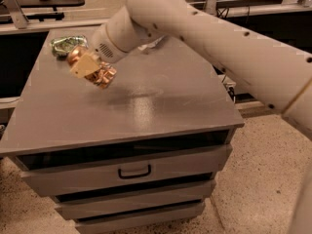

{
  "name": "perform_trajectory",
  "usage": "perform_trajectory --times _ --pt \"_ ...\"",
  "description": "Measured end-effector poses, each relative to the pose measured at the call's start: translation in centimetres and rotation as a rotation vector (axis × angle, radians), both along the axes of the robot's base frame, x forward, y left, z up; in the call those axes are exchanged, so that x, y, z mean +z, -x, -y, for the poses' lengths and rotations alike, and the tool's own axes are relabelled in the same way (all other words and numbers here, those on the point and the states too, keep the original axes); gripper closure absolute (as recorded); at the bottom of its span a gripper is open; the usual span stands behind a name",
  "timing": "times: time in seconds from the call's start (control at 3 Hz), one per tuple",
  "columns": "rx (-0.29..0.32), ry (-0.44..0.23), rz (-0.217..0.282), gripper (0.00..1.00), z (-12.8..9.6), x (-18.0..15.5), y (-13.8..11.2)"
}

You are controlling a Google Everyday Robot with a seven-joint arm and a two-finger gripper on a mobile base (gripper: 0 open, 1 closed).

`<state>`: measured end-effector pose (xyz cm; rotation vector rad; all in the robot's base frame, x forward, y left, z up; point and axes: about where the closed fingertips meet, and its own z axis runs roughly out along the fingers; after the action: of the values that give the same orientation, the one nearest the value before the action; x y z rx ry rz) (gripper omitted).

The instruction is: Place orange can upright

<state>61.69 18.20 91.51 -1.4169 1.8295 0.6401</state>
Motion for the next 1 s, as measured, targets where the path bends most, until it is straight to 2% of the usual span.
perform_trajectory --times 0.33,0.67,1.0 --pt "-0.005 -0.230 0.049 1.00 1.6 1.7 -0.3" --pt "-0.031 -0.384 0.094 1.00 5.9 1.8 -1.1" --pt "-0.040 -0.462 0.138 1.00 10.7 0.7 -1.8"
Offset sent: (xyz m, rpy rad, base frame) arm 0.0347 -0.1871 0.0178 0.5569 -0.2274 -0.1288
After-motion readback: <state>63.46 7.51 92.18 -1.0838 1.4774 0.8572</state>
